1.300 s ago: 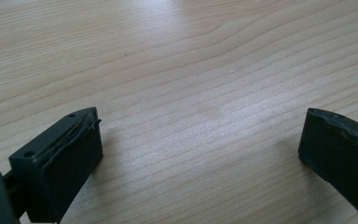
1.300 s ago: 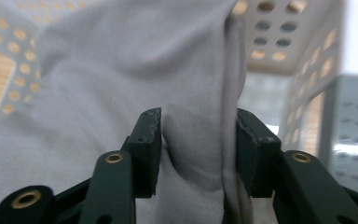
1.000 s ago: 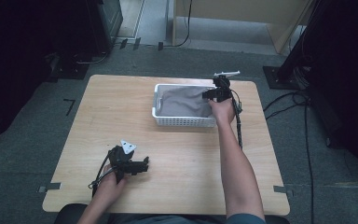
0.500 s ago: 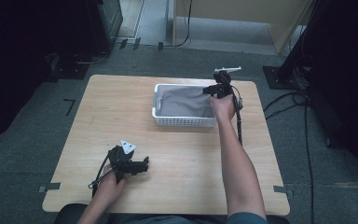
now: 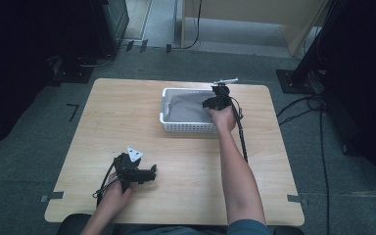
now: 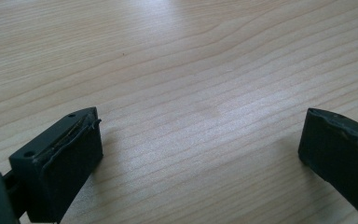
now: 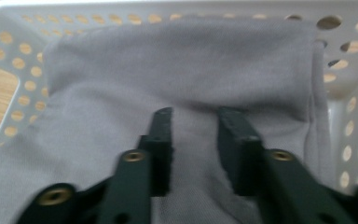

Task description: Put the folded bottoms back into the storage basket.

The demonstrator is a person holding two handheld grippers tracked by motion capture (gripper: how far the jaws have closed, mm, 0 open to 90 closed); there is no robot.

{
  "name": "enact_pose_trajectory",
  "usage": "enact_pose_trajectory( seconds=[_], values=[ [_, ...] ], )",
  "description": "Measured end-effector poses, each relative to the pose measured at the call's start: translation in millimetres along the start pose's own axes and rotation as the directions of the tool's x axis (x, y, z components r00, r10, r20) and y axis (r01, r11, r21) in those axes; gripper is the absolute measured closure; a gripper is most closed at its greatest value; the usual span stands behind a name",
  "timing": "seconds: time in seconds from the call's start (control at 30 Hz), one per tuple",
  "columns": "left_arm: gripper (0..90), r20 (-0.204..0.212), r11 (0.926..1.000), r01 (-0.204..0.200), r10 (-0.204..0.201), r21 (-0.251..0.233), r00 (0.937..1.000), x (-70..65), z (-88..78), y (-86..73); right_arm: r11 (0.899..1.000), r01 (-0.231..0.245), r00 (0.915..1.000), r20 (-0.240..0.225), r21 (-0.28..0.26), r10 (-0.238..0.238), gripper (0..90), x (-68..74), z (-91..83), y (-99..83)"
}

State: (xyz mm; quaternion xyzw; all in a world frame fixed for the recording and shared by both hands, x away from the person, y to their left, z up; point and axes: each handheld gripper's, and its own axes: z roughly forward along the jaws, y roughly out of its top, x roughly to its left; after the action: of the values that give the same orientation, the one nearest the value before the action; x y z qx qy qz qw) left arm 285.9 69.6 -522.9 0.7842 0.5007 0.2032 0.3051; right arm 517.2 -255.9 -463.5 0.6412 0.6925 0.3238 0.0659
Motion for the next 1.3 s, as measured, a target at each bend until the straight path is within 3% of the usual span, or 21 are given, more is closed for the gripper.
enact_pose_trajectory(
  seconds=[0.1, 0.2, 0.3, 0.43, 0.57, 0.8, 1.3],
  values=[
    [0.0, 0.0, 1.0, -0.001, 0.001, -0.001, 1.0, 0.0, 0.0, -0.1, 1.0, -0.022, 0.9998, 0.005, 0.005, 0.022, 56.1, -4.0, 0.8, 1.4],
    [0.0, 0.002, 1.0, -0.002, 0.002, 0.0, 1.0, -0.1, -0.2, -0.2, 0.998, -0.05, 0.9987, -0.004, 0.047, 0.05, 51.1, -7.2, 4.0, 2.4],
    [0.0, 0.002, 1.0, -0.002, 0.002, 0.0, 1.0, -0.1, -0.2, -0.2, 0.997, -0.038, 0.9992, -0.011, 0.07, 0.039, 47.1, -6.9, 6.0, 3.6],
    [0.0, 0.002, 1.0, -0.002, 0.002, 0.0, 1.0, -0.1, -0.2, -0.2, 0.998, 0.008, 0.9998, -0.018, 0.059, -0.007, 44.8, -3.8, 4.7, 3.7],
    [0.0, 0.002, 1.0, -0.002, 0.002, 0.001, 1.0, -0.1, -0.2, -0.2, 0.998, 0.057, 0.9981, -0.023, 0.005, -0.056, 47.2, -3.1, -2.5, 0.9],
    [0.0, 0.002, 1.0, -0.002, 0.002, 0.001, 1.0, -0.1, -0.2, -0.2, 0.998, 0.07, 0.9967, -0.041, -0.002, -0.07, 47.1, -3.9, -14.3, -3.5],
    [0.0, 0.002, 1.0, 0.001, -0.001, -0.002, 1.0, -0.3, 0.0, -0.2, 0.984, 0.169, 0.9837, -0.054, -0.057, -0.172, 47.0, 4.7, -47.4, -18.3]
  ],
)
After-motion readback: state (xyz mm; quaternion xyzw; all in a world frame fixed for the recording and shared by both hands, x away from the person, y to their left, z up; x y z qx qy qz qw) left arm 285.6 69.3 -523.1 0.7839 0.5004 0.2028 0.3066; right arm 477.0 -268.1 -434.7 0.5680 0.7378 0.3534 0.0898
